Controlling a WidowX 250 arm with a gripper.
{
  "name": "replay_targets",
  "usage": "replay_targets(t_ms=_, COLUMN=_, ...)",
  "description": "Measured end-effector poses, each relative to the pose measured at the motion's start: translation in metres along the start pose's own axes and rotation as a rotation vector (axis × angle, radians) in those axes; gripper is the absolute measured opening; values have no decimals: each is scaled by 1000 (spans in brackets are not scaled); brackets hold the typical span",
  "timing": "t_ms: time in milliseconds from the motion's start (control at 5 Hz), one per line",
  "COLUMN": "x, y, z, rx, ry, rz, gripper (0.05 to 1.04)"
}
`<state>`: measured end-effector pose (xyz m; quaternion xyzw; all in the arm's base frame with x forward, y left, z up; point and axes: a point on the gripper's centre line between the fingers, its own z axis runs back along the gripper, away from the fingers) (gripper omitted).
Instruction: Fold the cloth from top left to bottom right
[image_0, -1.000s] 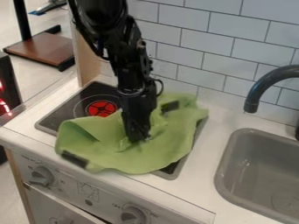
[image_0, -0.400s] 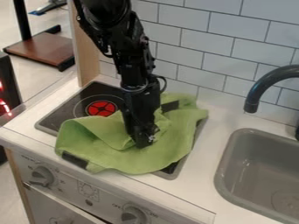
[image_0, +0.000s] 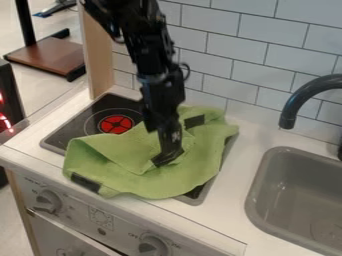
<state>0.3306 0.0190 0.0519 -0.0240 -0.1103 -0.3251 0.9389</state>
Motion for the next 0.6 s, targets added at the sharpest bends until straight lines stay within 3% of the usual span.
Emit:
replay_targets(t_ms=200, x=8, y=-1, z=23, rx=6, ry=-45, rz=-21, gripper=999)
replay_targets(t_ms=400, x=1, y=10, z=36, rx=4, ry=-63, rz=11, gripper=999)
replay_targets(t_ms=600, x=0, y=11, z=36, rx=2, ry=-63, rz=12, gripper=999)
